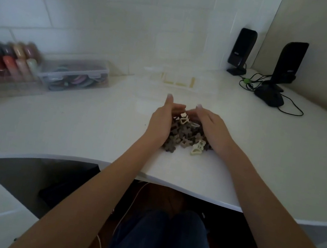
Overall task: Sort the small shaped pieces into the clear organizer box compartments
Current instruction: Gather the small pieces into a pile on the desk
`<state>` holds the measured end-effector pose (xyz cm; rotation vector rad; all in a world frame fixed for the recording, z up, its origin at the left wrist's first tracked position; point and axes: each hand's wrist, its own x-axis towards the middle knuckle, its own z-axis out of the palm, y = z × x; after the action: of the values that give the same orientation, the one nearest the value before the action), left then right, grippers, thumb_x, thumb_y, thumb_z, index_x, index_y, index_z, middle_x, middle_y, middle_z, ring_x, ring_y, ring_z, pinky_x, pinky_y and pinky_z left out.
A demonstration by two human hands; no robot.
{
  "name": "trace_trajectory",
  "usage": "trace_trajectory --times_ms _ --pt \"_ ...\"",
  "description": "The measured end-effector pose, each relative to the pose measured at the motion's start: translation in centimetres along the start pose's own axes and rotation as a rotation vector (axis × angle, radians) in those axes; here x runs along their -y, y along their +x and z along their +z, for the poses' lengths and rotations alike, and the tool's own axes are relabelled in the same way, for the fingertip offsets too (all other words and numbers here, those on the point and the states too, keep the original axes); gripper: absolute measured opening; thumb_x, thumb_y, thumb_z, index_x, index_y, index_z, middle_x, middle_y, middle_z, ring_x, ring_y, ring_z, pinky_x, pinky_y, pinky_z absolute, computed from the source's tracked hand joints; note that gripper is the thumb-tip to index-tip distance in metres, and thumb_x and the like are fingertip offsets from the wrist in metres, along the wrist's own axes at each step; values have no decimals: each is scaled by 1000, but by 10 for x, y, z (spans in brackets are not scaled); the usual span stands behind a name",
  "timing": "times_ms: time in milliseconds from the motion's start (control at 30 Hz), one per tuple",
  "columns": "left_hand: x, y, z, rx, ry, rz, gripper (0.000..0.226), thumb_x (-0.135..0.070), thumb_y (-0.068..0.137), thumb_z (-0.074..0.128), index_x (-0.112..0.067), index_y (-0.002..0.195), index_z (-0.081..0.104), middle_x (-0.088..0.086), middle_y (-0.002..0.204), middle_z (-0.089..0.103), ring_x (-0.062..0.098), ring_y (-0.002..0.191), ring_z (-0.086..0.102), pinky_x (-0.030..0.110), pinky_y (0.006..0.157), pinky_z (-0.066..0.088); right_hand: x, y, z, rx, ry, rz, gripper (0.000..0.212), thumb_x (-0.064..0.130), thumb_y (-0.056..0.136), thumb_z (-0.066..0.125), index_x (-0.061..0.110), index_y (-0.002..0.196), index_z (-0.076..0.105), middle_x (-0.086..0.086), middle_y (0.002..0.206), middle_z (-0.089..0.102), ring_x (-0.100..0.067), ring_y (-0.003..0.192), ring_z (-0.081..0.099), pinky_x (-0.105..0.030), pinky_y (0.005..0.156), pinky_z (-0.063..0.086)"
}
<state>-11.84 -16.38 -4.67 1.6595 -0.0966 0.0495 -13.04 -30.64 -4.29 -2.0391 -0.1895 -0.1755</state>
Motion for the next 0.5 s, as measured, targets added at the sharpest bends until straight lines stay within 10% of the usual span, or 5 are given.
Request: trace_trajectory --times_ms 300,500 --pt "-4 -20 -2 -86 -20 -5 60 -49 102 15 -21 111 67 -1 127 63 13 121 52 37 110 32 15 -25 17 -87 111 22 48 54 93 34 25 127 52 5 132 52 -12 120 49 -28 98 40" --pt "-16 -30 -9 125 -360 -194 56 -57 98 25 -23 125 60 -2 108 63 4 89 62 25 68 51 12 -40 24 142 -387 -263 87 64 61 67 39 137 32 9 152 22 -10 139 23 -37 110 31"
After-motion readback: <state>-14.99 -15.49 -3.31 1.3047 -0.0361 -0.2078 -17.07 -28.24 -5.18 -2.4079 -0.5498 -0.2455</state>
